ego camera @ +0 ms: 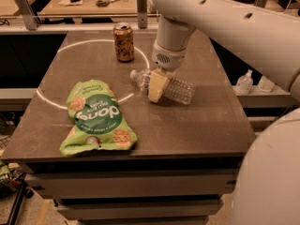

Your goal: Place water bottle upright

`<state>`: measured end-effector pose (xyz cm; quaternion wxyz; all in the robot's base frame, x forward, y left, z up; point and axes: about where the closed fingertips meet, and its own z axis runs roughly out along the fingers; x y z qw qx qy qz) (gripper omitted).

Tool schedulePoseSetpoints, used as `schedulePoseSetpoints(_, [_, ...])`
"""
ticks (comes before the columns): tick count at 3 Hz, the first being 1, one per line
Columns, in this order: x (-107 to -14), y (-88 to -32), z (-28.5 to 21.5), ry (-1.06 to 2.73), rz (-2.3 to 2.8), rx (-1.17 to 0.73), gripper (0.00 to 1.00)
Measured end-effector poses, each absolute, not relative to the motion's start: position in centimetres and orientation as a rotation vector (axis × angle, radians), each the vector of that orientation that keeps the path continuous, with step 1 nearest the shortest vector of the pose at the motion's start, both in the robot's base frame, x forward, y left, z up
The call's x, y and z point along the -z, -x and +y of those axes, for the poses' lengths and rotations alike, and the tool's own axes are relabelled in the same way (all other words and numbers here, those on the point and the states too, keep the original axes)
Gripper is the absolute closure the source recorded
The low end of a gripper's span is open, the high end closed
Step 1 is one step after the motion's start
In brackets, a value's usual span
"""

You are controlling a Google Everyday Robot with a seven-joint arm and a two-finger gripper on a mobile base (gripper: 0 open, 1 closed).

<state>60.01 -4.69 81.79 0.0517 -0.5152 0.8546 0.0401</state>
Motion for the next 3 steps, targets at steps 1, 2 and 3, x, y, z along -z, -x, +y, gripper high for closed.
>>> schedulePoseSetpoints(1, [-82.1,-60.0,-4.6,1.573,2.599,-0.112,0.64])
schedulePoseSetpoints(2, [-82.7,-60.0,-4.6,1.574,2.598,-0.112,0.88])
schedulePoseSetpoints(3, [-84.4,-59.9,-4.3,1.608,2.486,-0.181,1.00])
